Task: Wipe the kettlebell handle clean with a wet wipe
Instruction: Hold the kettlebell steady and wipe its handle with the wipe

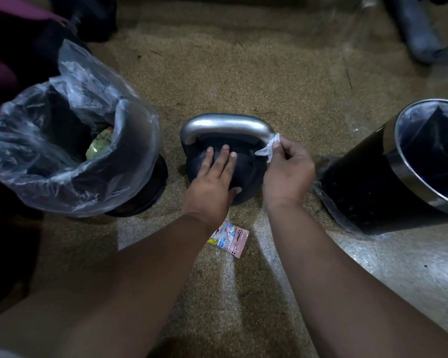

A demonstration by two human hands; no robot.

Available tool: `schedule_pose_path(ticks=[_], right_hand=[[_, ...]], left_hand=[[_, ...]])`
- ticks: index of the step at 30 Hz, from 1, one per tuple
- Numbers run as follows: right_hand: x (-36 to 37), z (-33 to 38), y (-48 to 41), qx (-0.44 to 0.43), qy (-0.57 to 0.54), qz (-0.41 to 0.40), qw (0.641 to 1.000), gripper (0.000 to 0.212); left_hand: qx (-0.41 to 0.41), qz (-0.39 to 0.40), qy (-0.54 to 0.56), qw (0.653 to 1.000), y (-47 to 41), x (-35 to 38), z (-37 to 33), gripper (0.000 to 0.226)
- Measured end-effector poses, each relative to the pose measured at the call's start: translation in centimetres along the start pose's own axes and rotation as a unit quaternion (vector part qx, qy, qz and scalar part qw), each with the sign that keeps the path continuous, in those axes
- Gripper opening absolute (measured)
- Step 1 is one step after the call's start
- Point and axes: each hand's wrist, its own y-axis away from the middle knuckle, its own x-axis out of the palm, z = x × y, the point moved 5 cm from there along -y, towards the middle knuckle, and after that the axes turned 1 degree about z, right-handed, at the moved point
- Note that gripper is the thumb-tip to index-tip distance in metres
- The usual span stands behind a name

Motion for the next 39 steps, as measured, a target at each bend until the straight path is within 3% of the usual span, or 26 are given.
schedule_pose_path(ticks=[18,39], right_hand=[[-0.31,-0.30,-0.07,0.053,0.020,0.012,0.998,0.012],[-0.10,0.13,0.31,0.046,0.007,-0.021,0.999,0.013]], left_hand=[[0.003,-0.003,-0.013,1.000,0.11,-0.13,-0.25,0.074],[0.009,-0.021,-0.032,0.999,0.08,0.06,-0.09,0.075]])
